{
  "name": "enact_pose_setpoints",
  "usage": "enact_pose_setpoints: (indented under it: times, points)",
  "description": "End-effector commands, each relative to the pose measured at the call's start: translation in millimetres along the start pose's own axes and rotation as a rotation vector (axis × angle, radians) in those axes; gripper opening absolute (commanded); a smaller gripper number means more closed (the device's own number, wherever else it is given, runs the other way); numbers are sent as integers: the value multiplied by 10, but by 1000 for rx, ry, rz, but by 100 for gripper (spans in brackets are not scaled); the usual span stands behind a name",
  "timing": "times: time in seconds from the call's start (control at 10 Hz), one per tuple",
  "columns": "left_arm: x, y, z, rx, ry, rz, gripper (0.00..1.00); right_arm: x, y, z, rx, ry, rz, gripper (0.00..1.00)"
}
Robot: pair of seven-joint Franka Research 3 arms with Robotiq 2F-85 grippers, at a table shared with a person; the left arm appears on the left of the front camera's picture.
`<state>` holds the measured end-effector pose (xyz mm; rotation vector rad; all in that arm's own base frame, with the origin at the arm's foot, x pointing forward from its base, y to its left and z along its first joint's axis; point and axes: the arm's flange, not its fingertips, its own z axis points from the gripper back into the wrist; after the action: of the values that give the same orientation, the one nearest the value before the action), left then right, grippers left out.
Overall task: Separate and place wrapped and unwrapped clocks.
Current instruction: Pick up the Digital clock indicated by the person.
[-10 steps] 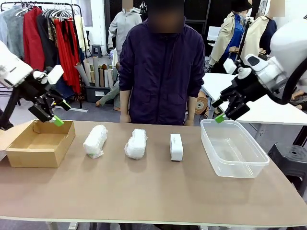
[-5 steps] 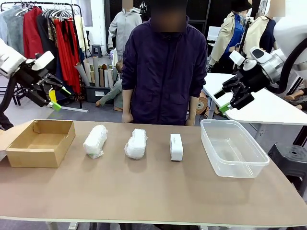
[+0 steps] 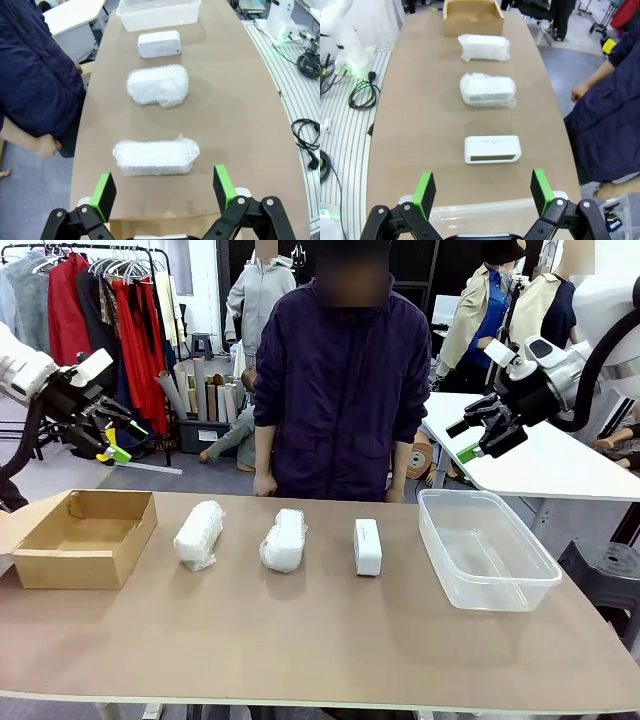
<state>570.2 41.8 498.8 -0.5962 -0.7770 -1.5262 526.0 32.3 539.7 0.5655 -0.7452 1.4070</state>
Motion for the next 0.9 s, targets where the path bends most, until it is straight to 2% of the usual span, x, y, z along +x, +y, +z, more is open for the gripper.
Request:
enact_pose_setpoints:
  times: [0.0, 0.1, 0.2, 0.3, 0.8]
  points:
    - [45, 37, 0, -24, -23, 30, 100, -23, -105, 4, 17, -43, 27, 100]
    - [7, 42, -37, -28, -11, 45, 100, -48, -121, -3, 17, -46, 14, 100]
    - [4, 4, -30, -10, -4, 8, 100, -57, -104, -18, 6, -38, 20, 100]
    - [4, 4, -30, -10, -4, 8, 100, -55, -51, -23, 15, -1, -6, 100]
    - [4, 4, -30, -10, -4, 8, 100, -55, -51, -23, 15, -1, -6, 100]
